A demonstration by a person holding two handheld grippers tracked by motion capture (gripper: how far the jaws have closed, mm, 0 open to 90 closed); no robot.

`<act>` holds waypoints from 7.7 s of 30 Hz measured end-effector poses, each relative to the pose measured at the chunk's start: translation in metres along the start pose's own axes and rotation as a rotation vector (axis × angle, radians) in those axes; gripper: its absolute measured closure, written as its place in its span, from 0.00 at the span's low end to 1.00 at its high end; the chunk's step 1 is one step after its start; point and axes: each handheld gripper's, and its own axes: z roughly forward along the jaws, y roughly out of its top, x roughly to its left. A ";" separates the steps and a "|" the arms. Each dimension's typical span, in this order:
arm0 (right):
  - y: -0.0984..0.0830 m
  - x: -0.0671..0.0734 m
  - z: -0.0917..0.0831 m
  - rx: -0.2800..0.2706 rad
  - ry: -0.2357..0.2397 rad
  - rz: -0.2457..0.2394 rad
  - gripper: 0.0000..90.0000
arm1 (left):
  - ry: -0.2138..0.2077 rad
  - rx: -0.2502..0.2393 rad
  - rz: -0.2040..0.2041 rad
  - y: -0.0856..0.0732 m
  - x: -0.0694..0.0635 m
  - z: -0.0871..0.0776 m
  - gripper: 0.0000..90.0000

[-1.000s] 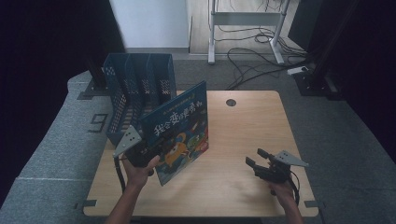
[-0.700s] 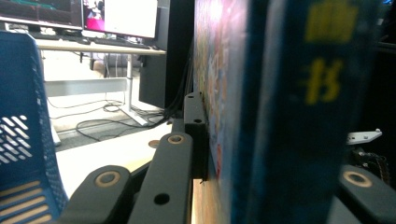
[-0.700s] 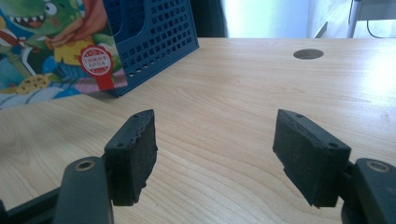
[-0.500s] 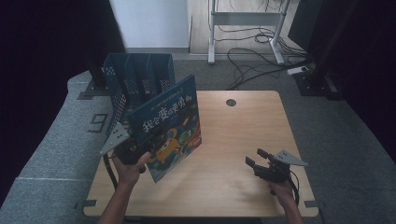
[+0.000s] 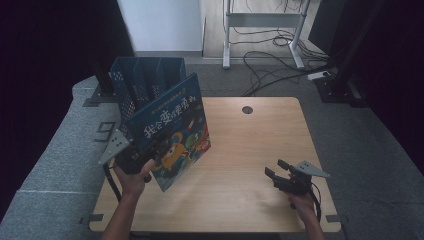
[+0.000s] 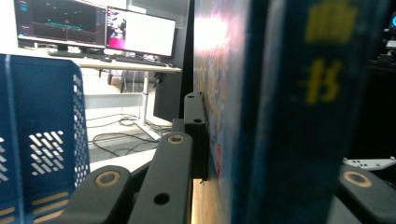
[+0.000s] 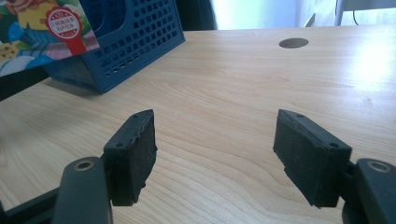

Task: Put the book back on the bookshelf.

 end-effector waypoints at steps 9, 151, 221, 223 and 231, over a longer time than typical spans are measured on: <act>-0.003 -0.002 0.003 0.028 -0.009 0.007 0.33 | 0.027 -0.037 -0.017 0.005 0.011 -0.012 0.91; -0.009 -0.007 0.007 0.080 -0.044 0.016 0.34 | 0.491 -0.093 0.039 0.005 0.085 0.122 0.91; -0.011 -0.005 0.008 0.079 -0.053 -0.011 0.34 | 0.414 0.089 0.123 -0.076 0.066 0.135 0.75; -0.011 -0.005 0.008 0.078 -0.052 -0.010 0.34 | 0.410 0.091 0.121 -0.077 0.066 0.134 0.75; -0.012 -0.006 0.007 0.077 -0.059 -0.007 0.34 | 0.403 0.108 0.125 -0.075 0.068 0.134 0.75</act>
